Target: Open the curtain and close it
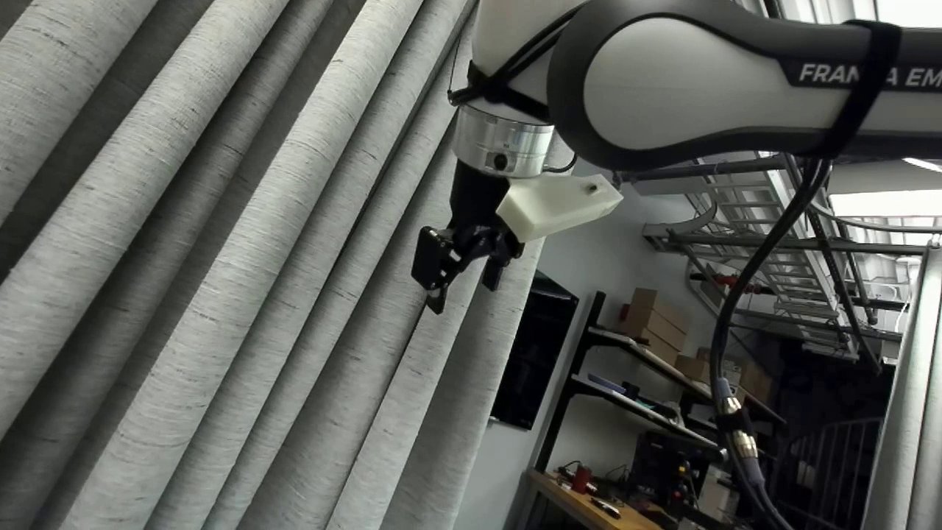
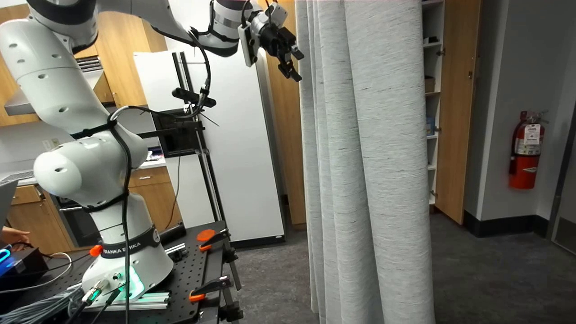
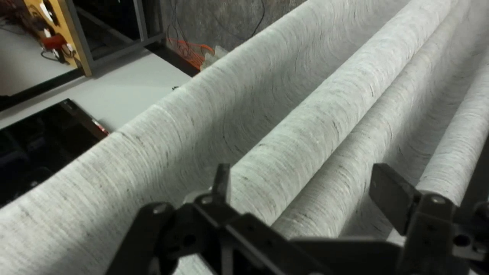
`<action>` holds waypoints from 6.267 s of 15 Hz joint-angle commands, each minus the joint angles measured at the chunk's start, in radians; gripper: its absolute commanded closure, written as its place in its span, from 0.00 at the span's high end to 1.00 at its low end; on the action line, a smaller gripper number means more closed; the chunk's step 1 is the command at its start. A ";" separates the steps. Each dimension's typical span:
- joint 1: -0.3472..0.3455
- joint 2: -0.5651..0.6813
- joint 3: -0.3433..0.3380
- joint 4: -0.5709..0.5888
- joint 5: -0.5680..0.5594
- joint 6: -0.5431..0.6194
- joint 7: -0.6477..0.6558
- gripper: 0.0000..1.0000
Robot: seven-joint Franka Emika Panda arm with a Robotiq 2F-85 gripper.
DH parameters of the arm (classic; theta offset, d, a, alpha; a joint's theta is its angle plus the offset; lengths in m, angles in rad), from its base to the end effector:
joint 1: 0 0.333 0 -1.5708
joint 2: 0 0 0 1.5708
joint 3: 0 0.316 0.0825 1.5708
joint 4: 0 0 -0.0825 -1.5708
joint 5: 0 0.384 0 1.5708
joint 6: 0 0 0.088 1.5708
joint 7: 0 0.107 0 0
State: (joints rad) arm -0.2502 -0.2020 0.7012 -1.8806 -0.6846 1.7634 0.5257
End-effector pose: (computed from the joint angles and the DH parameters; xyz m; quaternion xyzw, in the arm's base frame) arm 0.4792 0.2027 0.6014 0.9201 0.0200 0.1942 0.3397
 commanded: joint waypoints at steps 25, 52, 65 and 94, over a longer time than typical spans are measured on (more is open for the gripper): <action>0.241 -0.430 -0.554 -0.582 0.189 -0.186 0.419 0.98; 0.106 -0.177 -0.735 -0.413 0.313 0.464 -0.088 1.00; 0.147 -0.072 -0.767 -0.352 0.400 0.672 -0.377 1.00; 0.190 -0.001 -0.834 -0.116 0.489 1.308 -0.569 0.34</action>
State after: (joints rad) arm -0.1129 -0.2278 -0.0926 -2.0191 -0.2434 3.0361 0.0288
